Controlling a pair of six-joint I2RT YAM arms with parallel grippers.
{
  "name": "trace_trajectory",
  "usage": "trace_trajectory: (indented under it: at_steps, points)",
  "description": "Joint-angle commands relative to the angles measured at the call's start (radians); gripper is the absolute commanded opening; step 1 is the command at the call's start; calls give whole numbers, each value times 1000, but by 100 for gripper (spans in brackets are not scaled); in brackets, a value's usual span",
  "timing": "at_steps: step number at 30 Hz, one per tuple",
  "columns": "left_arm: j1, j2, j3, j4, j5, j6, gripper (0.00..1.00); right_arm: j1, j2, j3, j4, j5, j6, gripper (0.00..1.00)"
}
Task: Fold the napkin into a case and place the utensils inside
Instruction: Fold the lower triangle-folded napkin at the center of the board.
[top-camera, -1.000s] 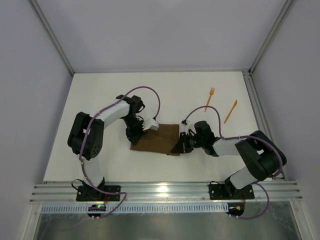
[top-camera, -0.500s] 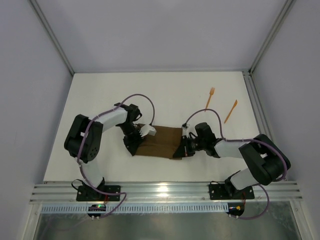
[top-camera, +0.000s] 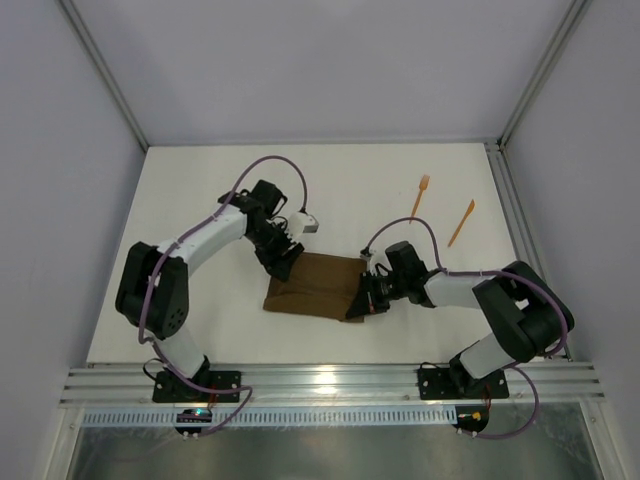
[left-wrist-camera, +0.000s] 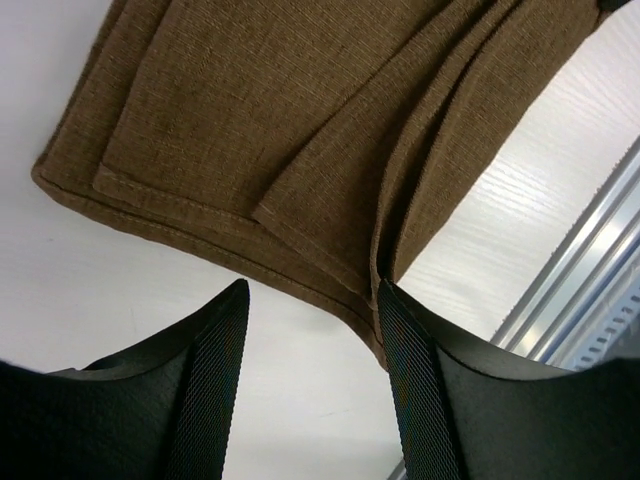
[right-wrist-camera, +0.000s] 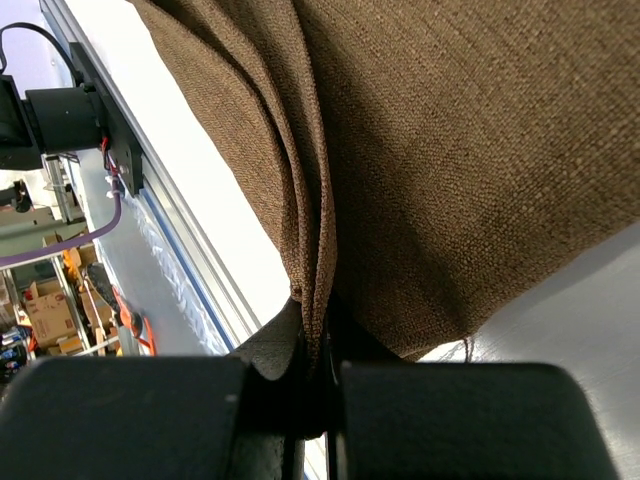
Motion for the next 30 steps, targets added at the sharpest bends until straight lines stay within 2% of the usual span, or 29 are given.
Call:
trace_trajectory:
  at_steps: [1, 5, 7, 9, 12, 14, 17, 18, 19, 20, 21, 27, 30]
  points:
    - [-38, 18, 9, 89, -25, -45, 57, -3, 9, 31, -18, -2, -8, 3]
    - [-59, 36, 10, 72, 97, -19, 52, -5, 12, 48, -49, 15, -23, 3]
    - [-59, 12, 7, 17, 176, 35, 52, -3, 7, 50, -53, 24, -20, 3]
    - [-59, -20, -4, -18, 168, 64, 57, -3, 6, 53, -57, 27, -18, 3]
    - [-70, -38, -62, 25, 34, 52, 55, -3, 7, 54, -60, 32, -20, 3]
    - [-73, -33, -105, 61, -17, 50, 50, -3, 7, 57, -63, 32, -23, 3]
    - [-78, -13, -133, 95, -63, 40, 33, -5, 12, 63, -72, 33, -27, 3]
    - [-78, -8, -145, 106, -65, 37, 24, -3, 10, 63, -72, 35, -27, 3]
    - [-78, -2, -149, 112, -63, 37, 19, -3, 9, 65, -72, 36, -27, 3]
    - [-78, 1, -153, 123, -68, 32, 6, -3, 9, 68, -72, 36, -27, 3]
    - [-76, 4, -153, 129, -73, 26, 0, -3, 9, 69, -73, 35, -27, 3]
    - [17, 21, -153, 163, -27, -17, 0, -18, -8, 71, -73, 24, -31, 3]
    - [27, 33, -151, 149, -10, -13, 0, -29, 15, 74, -63, 7, -31, 3]
